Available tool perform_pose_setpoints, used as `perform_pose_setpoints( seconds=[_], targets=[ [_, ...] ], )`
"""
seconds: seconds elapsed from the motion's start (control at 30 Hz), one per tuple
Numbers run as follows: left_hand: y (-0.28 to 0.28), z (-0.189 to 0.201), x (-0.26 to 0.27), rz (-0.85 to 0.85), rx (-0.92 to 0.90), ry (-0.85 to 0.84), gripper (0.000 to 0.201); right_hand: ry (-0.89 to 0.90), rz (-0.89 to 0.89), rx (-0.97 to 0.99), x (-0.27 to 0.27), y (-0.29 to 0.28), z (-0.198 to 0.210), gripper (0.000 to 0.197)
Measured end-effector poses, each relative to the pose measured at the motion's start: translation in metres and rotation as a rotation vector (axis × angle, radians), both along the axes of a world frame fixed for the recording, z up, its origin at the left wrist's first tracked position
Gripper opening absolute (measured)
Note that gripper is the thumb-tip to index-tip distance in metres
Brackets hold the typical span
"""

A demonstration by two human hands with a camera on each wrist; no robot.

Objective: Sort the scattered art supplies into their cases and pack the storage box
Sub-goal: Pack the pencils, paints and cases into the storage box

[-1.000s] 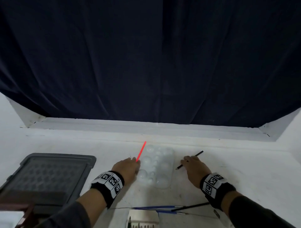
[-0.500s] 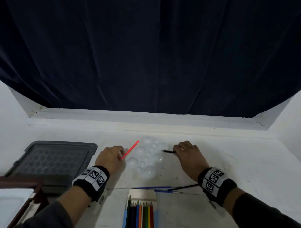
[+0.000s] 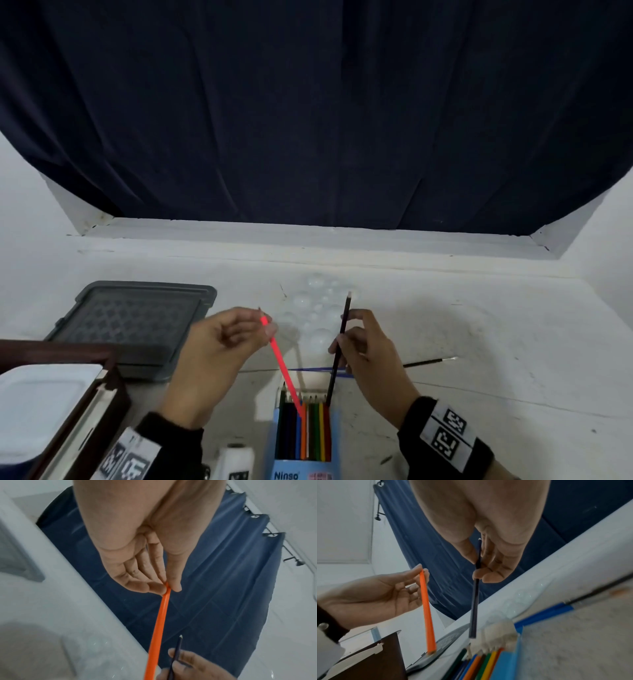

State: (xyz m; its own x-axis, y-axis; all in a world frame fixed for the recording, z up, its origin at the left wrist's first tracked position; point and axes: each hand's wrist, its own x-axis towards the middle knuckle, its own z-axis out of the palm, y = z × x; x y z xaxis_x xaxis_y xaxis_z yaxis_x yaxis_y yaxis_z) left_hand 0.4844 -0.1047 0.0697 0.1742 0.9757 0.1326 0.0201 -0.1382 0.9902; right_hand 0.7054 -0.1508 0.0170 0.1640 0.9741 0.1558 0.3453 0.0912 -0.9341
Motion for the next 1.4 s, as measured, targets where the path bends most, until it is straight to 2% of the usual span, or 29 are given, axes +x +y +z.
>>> perform_pose_setpoints(
  seconds=[0.1, 0.3, 0.47, 0.6, 0.77, 0.9, 0.97, 1.03, 1.13, 1.2, 1.3, 1.4],
  targets=[
    [-0.006, -0.017, 0.002, -0.057, -0.075, 0.051, 0.009, 0.046, 0.019, -0.103, -0.005, -0.005, -0.012, 0.024],
    [0.01, -0.041, 0.011, -0.12, -0.082, 0.175, 0.008, 0.092, 0.082, -0.198, -0.018, -0.006, -0.023, 0.025],
    [0.026, -0.063, 0.02, -0.215, 0.018, 0.419, 0.006, -0.024, 0.143, -0.254, -0.026, -0.005, -0.026, 0.024],
    [0.032, -0.071, 0.029, -0.273, 0.111, 0.596, 0.021, -0.088, 0.126, -0.277, -0.025, 0.001, -0.031, 0.023],
    [0.033, -0.082, 0.036, -0.383, 0.072, 0.699, 0.027, -0.081, 0.052, -0.338, -0.022, 0.005, -0.035, 0.025],
    [0.027, -0.083, 0.037, -0.48, 0.198, 0.864, 0.016, -0.094, 0.104, -0.36, -0.017, 0.0, -0.034, 0.06],
    [0.025, -0.084, 0.035, -0.48, 0.271, 0.922, 0.024, -0.154, 0.15, -0.365, -0.016, -0.002, -0.033, 0.078],
    [0.023, -0.087, 0.032, -0.498, 0.33, 1.0, 0.033, -0.295, 0.191, -0.367, -0.015, 0.001, -0.03, 0.085],
    [0.018, -0.09, 0.027, -0.544, 0.348, 1.063, 0.042, -0.505, 0.275, -0.411, -0.014, 0.008, -0.022, 0.073],
    [0.013, -0.088, 0.025, -0.559, 0.332, 1.082, 0.048, -0.584, 0.291, -0.403, -0.014, 0.012, -0.018, 0.054],
    [0.007, -0.084, 0.022, -0.574, 0.35, 1.09, 0.043, -0.635, 0.274, -0.339, -0.014, 0.013, -0.015, 0.026],
    [0.002, -0.084, 0.017, -0.594, 0.379, 1.09, 0.038, -0.745, 0.335, -0.327, -0.013, 0.008, -0.024, 0.025]
  ],
)
